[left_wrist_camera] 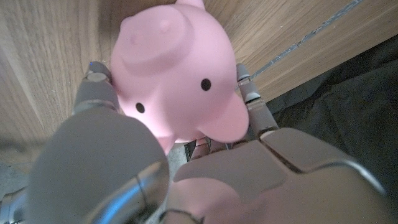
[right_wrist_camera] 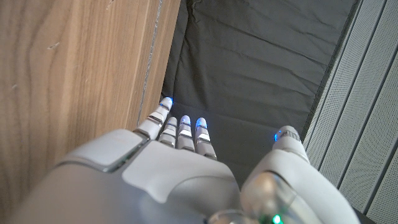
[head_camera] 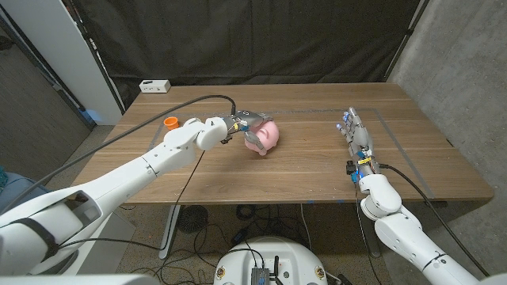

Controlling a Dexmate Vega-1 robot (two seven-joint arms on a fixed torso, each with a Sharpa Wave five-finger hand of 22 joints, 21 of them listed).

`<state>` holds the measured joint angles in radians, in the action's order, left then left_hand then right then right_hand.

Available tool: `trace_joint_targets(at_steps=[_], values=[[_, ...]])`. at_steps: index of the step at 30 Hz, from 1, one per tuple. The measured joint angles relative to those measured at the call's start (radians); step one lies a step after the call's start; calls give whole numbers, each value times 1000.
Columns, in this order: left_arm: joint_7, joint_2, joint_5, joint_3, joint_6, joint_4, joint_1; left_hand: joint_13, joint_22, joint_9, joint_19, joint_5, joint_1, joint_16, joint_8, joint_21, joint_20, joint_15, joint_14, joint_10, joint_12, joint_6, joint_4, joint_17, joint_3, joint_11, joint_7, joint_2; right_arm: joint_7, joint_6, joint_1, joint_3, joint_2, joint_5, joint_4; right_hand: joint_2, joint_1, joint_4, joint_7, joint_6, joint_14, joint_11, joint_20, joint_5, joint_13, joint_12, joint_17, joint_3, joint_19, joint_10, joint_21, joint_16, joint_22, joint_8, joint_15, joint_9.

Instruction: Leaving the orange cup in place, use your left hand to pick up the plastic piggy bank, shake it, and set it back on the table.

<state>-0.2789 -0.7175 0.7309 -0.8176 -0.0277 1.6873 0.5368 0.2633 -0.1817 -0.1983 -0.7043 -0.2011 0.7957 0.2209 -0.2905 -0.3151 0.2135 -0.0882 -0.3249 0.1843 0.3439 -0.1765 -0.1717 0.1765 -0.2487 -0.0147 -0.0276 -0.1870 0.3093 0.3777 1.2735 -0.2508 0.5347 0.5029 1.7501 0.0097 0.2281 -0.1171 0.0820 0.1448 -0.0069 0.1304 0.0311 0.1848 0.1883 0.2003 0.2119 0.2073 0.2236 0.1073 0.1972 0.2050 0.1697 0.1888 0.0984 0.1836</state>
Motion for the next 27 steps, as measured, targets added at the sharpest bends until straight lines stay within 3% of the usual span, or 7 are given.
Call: trace_joint_targets(at_steps=[1, 3, 6, 9, 10, 18, 27], values=[[5, 0, -14, 0, -8, 0, 0, 5, 0, 0, -37, 6, 11, 7, -7, -8, -1, -8, -8, 9, 5, -7, -1, 1, -11, -8, -1, -11, 0, 0, 2, 1, 0, 0, 1, 0, 0, 0, 0, 0, 0, 0, 2, 0, 0, 0, 0, 0, 2, 0, 0, 0, 0, 0, 0, 0], [10, 32, -39, 3, -21, -73, -10, 24, 0, -13, -102, 13, 35, 15, -23, -22, 0, -22, -23, 13, 26, -17, -5, 5, -34, -9, 2, -35, 2, 5, 4, 3, 0, 4, 3, 0, 0, 0, 0, 0, 0, 0, 2, 0, 0, 0, 0, 0, 2, 0, 0, 0, 0, 0, 0, 0], [35, 46, -86, 4, -47, -107, -12, 42, 0, -28, -147, 13, 63, 35, -45, -26, -5, -38, -39, 15, 46, -23, -8, 14, -53, -11, 5, -63, 3, 5, 9, 5, 0, 7, 5, 0, 0, 0, 0, 0, 4, 0, 2, 0, 0, 0, 0, 0, 2, 0, 0, 0, 0, 0, 3, 0], [51, 55, -121, 4, -67, -130, -13, 51, 0, -32, -162, 14, 76, 50, -55, -26, -17, -47, -47, 26, 57, -38, -8, 21, -59, -3, 17, -76, 3, 5, 12, 8, 0, 10, 6, 0, 0, 0, -1, 1, 3, -4, 2, 0, 0, 0, 0, 0, 2, 4, 0, 0, 0, 0, 4, 0], [57, 58, -129, 4, -73, -136, -13, 53, 0, -32, -167, 15, 79, 53, -57, -26, -21, -48, -50, 33, 60, -47, -8, 22, -59, -4, 8, -79, 3, 5, 13, 9, 0, 11, 7, 0, 0, 0, -5, 2, 3, -4, 2, 0, 0, 0, 0, 0, 1, 4, 0, 0, 0, 0, 4, 0], [110, 72, -177, 2, -85, -166, -6, 75, 0, -39, -193, 9, 100, 65, -82, -33, -58, -62, -83, 66, 83, -88, -10, 25, -67, -1, 13, -100, -3, 6, 18, 12, 2, 20, 8, 0, 0, 0, -9, 2, 3, -4, 5, 0, 5, 0, 0, 0, -2, 4, 0, 0, 0, 0, 3, 0], [173, 64, -200, 20, -58, -140, 23, 78, -2, -39, -198, 8, 113, 72, -105, -41, -68, -76, -115, 91, 90, -113, -10, 26, -67, 2, 17, -113, -14, 14, 21, 15, 2, 30, 8, 0, 0, 0, -9, 2, 9, -4, 11, 0, 5, 0, 0, 0, 3, 3, 0, 0, 0, 0, 9, 0]])
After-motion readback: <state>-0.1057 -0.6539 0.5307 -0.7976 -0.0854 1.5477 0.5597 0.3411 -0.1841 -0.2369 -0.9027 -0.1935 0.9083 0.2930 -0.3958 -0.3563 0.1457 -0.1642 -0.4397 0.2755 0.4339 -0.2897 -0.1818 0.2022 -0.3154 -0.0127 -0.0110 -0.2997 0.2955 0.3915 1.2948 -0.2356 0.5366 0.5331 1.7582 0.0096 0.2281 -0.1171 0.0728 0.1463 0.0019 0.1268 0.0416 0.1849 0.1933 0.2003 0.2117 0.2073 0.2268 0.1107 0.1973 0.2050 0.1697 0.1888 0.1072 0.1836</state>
